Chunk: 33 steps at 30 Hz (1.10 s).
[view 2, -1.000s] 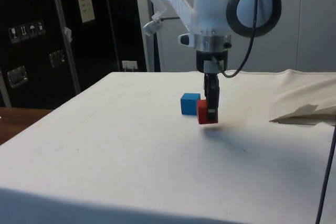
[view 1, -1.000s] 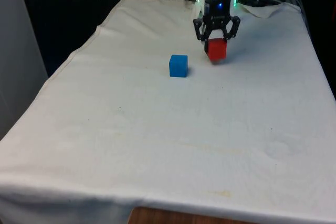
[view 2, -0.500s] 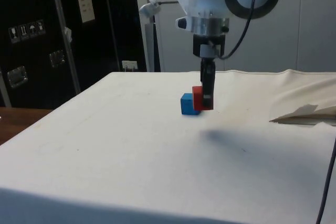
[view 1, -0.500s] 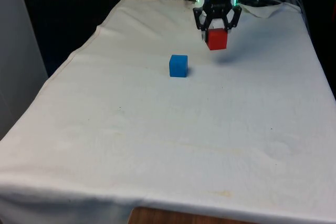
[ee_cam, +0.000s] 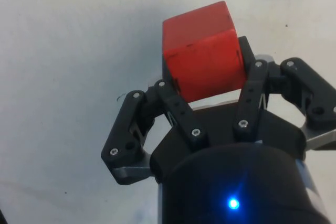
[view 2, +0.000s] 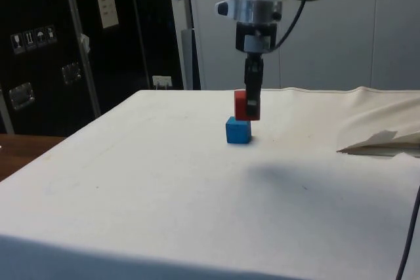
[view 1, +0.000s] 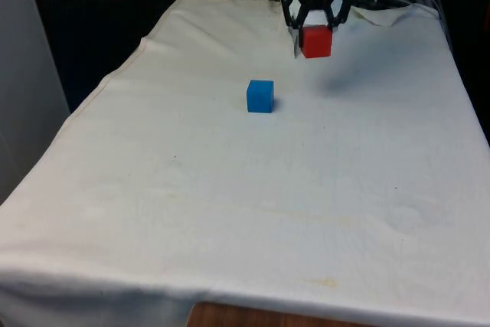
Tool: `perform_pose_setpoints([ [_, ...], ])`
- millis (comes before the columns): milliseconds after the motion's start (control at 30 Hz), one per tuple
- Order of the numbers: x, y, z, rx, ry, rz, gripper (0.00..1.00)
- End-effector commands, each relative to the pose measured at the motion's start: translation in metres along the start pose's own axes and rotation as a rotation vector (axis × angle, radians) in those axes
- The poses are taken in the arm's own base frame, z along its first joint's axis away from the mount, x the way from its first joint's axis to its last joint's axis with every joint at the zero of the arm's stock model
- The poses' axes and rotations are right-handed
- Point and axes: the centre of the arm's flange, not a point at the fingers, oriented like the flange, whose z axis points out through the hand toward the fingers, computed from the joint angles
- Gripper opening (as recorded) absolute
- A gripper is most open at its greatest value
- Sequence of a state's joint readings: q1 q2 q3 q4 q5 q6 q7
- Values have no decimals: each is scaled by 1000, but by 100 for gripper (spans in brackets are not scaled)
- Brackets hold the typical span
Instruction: Stack the two cubes.
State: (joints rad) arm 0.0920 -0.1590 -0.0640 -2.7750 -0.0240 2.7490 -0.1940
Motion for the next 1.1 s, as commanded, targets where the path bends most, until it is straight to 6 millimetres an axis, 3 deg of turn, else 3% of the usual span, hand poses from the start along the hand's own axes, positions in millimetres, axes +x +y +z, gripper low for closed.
perform_pose_setpoints([
  [0, 2, 2, -3, 5, -2, 7, 5],
  [600, 26, 22, -24, 16, 11, 42, 5],
  [1067, 30, 53, -19, 13, 0, 79, 5],
])
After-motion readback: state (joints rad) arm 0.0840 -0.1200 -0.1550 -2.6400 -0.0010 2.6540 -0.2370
